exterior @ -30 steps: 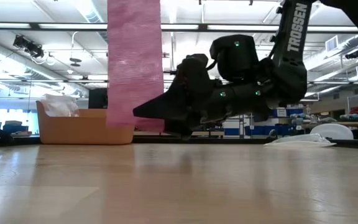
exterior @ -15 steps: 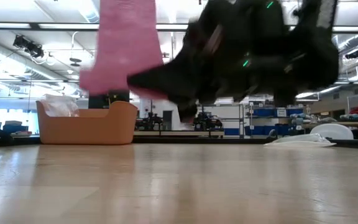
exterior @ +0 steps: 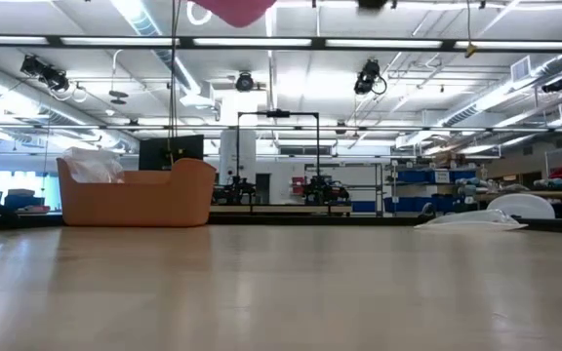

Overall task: Roll bandage
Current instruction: Roll the pink bandage

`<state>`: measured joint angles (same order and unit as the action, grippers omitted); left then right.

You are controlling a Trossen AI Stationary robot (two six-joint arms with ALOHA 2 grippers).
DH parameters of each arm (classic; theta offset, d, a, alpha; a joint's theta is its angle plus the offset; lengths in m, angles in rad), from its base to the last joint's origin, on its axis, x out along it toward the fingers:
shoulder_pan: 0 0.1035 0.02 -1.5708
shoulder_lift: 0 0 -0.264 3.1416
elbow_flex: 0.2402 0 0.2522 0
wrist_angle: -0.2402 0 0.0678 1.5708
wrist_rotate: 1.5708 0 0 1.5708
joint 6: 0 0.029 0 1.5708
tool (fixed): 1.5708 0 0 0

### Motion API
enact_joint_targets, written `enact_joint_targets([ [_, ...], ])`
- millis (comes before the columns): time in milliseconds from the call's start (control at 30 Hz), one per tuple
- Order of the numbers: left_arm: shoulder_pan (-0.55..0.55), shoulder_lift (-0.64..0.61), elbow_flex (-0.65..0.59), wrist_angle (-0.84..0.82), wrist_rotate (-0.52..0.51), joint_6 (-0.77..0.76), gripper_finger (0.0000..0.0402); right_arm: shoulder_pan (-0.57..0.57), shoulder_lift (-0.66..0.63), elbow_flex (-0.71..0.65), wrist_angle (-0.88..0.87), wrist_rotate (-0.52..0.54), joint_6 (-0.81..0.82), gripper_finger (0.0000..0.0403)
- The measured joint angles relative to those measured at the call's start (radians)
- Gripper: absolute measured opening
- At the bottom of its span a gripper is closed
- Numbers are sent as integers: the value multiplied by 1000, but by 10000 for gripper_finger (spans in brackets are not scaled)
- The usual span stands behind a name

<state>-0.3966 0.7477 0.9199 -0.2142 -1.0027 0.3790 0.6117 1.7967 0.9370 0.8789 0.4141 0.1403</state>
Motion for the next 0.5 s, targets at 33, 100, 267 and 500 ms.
enact_joint_targets([
  [33, 8, -4, -20, 1, 0, -23, 1, 14, -24, 23, -55, 24, -22, 1],
  [100, 24, -4, -61, 7, -2, -66, 1, 35, -62, 83, -171, 58, -69, 1],
  [267, 57, -2, -183, 38, -6, -170, 1, 53, -107, 298, -473, 135, -178, 1],
  [500, 62, 0, -340, 125, 54, -303, 1, 46, -110, 608, -740, 259, -373, 0],
])
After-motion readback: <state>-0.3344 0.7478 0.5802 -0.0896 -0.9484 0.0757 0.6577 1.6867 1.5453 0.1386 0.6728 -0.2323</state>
